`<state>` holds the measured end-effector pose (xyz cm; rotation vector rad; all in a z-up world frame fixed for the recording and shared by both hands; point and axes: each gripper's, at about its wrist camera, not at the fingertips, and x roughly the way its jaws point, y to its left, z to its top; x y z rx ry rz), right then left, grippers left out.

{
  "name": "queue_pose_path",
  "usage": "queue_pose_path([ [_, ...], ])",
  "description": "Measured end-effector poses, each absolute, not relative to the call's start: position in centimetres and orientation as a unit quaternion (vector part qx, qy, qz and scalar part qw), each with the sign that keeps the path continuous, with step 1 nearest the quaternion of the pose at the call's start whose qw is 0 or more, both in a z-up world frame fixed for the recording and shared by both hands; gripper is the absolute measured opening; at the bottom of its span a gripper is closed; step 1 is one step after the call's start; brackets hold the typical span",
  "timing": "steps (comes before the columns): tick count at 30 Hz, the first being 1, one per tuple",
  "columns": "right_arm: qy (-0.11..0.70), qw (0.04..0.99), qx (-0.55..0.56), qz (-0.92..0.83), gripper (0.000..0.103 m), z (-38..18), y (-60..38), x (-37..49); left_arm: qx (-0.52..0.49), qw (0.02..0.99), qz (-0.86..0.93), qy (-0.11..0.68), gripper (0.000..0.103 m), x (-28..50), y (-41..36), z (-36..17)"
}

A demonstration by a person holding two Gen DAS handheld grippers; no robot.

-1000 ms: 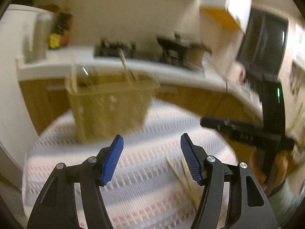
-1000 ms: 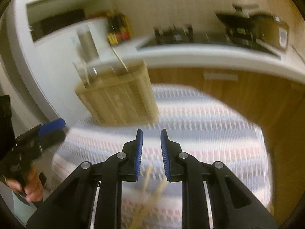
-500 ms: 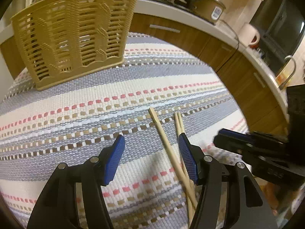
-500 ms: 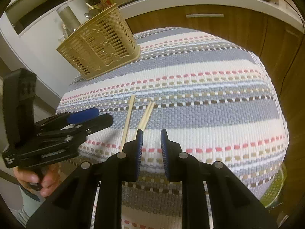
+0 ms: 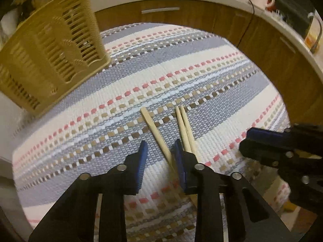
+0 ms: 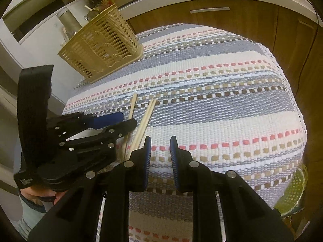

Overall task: Organize utensils
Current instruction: 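Grasp one chopstick with the left tool while the right tool grasps a chopstick pair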

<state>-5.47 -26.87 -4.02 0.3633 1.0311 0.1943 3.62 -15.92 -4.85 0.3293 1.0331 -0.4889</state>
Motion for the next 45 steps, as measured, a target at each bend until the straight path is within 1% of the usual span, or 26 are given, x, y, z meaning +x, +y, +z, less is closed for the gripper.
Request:
queue_pose_path([
  [3, 0.500, 0.839, 0.189, 0.101, 0.017, -4.3, -27.1, -5.1, 0.173, 0.825, -0.229, 0.487, 0.006, 3.7, -16.3, -5.0],
  [4, 0.502, 0.837, 0.191, 0.104, 0.017, -4.3, -27.1, -5.0, 0.173, 0.824, -0.230, 0.487, 0.004, 3.8, -16.4, -5.1],
  [9, 0.538, 0.812, 0.191, 0.124, 0.018, -5.2, -25.7, -2.7, 0.137, 0.831, -0.228, 0.489, 0.004, 3.7, -13.7, -4.6],
  [11, 0.556, 0.793, 0.200, 0.145, 0.025, -5.9, -25.0, -1.6, 0.113, 0.834, -0.223, 0.492, 0.004, 3.8, -12.3, -4.3],
  [12, 0.563, 0.788, 0.201, 0.147, 0.026, -6.1, -24.7, -1.2, 0.099, 0.835, -0.221, 0.493, 0.004, 4.0, -11.4, -4.2],
  [13, 0.563, 0.789, 0.199, 0.145, 0.030, -5.9, -24.6, -1.1, 0.090, 0.836, -0.219, 0.494, 0.004, 4.0, -10.7, -3.9],
  [15, 0.570, 0.787, 0.190, 0.138, 0.039, -5.4, -24.2, -0.4, 0.071, 0.840, -0.211, 0.495, 0.004, 4.2, -8.9, -3.5],
  [16, 0.571, 0.788, 0.189, 0.134, 0.047, -5.2, -24.0, 0.0, 0.067, 0.841, -0.207, 0.495, 0.004, 4.3, -8.2, -3.4],
  [19, 0.587, 0.784, 0.160, 0.122, 0.049, -4.8, -22.6, 1.2, 0.055, 0.846, -0.194, 0.493, 0.004, 4.4, -6.5, -3.2],
  [22, 0.604, 0.779, 0.127, 0.107, 0.047, -4.8, -20.8, 2.2, 0.040, 0.850, -0.181, 0.494, 0.004, 4.5, -4.9, -3.2],
  [25, 0.629, 0.765, 0.106, 0.087, 0.036, -4.8, -19.7, 3.1, 0.021, 0.853, -0.163, 0.495, 0.004, 4.9, -3.2, -3.3],
  [26, 0.637, 0.761, 0.100, 0.079, 0.033, -4.8, -19.4, 3.4, 0.012, 0.855, -0.156, 0.495, 0.004, 5.1, -2.5, -3.4],
  [28, 0.649, 0.754, 0.080, 0.066, 0.031, -4.8, -18.5, 4.0, -0.004, 0.857, -0.143, 0.495, 0.005, 5.6, -1.0, -3.5],
  [31, 0.663, 0.746, 0.039, 0.049, 0.031, -5.1, -16.7, 4.4, -0.020, 0.854, -0.136, 0.502, 0.005, 6.3, 0.1, -4.0],
  [35, 0.674, 0.737, 0.012, 0.035, 0.031, -5.4, -14.9, 5.2, -0.024, 0.846, -0.137, 0.515, 0.005, 6.9, 0.9, -4.7],
  [38, 0.675, 0.737, -0.001, 0.036, 0.031, -5.5, -14.2, 5.6, -0.020, 0.836, -0.158, 0.525, 0.012, 7.4, 0.8, -4.8],
  [39, 0.672, 0.740, -0.011, 0.034, 0.030, -5.4, -13.9, 5.6, -0.018, 0.833, -0.163, 0.528, 0.020, 7.4, 0.9, -4.7],
  [40, 0.666, 0.745, -0.030, 0.030, 0.023, -5.4, -13.5, 5.5, -0.012, 0.827, -0.172, 0.535, 0.026, 7.7, 0.9, -4.6],
  [41, 0.661, 0.748, -0.042, 0.033, 0.018, -5.4, -13.2, 5.4, -0.006, 0.822, -0.180, 0.540, 0.028, 7.9, 0.8, -4.6],
  [45, 0.655, 0.753, -0.052, 0.040, 0.014, -5.6, -12.6, 4.8, 0.037, 0.809, -0.180, 0.559, 0.027, 8.8, -0.4, -4.5],
])
